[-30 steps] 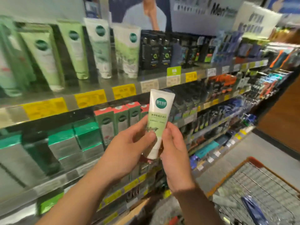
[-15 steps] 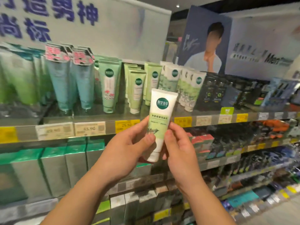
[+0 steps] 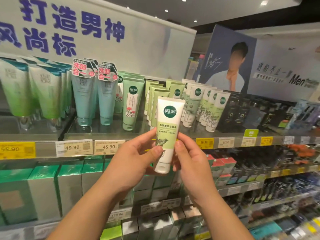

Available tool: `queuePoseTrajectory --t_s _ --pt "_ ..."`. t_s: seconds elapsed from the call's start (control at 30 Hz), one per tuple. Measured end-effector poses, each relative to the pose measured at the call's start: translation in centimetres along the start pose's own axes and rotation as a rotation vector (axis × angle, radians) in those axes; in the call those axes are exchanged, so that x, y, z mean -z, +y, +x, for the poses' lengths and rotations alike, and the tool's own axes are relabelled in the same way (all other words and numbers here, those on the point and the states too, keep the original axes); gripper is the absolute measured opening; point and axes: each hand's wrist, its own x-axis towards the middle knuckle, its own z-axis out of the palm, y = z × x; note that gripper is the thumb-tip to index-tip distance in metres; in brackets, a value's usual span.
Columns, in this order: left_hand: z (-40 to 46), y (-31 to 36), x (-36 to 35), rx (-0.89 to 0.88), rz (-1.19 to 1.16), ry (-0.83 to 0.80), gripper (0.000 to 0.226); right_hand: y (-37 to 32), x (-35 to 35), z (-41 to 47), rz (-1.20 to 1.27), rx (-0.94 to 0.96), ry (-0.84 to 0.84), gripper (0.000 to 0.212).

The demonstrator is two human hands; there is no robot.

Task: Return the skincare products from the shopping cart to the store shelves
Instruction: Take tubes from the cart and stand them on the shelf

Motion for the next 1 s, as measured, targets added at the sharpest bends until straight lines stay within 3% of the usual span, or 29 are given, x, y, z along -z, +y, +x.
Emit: queuePoseTrajectory --t_s 0.23,0.47,0.63,0.77,1.0 --pt "2.0 -0.5 -1.5 -0.004 0.0 0.033 0.042 0.8 1.4 0.2 -0.346 0.037 -0.078 0.063" --pt "4.4 -0.3 -3.3 0.014 0.005 -0.029 0.038 1.1 2.4 2.4 -0.534 0.109 0.135 0.031" --pt "5.3 -0.2 -2.5 0.045 0.047 0.014 0.028 1.0 4.0 4.0 -0.564 0.115 0.248 0.024" --pt "5.5 0.0 -1.5 0.077 0.001 0.088 0.021 0.6 6.2 5.8 -0.573 0.119 0.349 0.023" --pt "5.6 0.4 -1.5 0.111 -0.02 0.109 0.02 -0.2 10.8 9.6 -0.625 0.1 0.49 0.04"
